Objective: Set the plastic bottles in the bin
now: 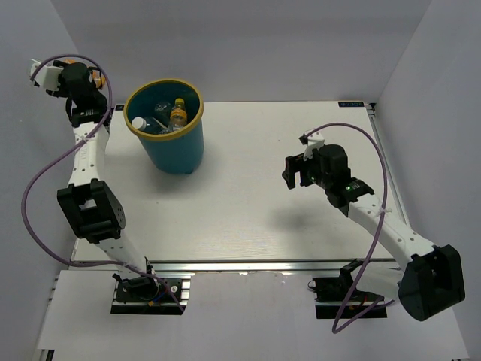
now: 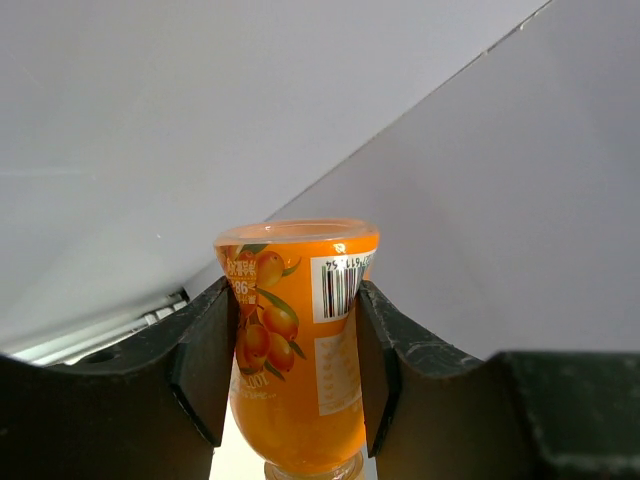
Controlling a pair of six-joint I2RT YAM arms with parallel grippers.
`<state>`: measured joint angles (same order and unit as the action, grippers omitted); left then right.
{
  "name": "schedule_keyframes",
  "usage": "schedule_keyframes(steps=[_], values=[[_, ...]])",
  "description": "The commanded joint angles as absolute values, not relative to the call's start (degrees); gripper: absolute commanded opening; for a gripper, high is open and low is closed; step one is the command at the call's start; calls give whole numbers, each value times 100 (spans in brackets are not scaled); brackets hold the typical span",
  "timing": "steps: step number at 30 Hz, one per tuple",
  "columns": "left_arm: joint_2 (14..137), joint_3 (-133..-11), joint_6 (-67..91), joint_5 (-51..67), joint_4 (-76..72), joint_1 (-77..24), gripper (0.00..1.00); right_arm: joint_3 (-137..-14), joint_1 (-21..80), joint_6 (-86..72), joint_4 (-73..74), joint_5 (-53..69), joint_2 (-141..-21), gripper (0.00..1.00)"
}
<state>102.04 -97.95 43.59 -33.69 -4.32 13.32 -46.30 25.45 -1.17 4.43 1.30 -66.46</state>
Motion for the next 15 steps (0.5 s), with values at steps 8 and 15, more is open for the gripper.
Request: schedule_keyframes(steps=[8, 15], values=[[10002, -10713, 3519, -1540, 571, 1117, 0, -4482, 2514, -290, 246, 633, -6249, 89], [9554, -10399, 2856, -1222, 519, 247, 0, -4447, 2514, -307, 237, 677, -6179, 89]])
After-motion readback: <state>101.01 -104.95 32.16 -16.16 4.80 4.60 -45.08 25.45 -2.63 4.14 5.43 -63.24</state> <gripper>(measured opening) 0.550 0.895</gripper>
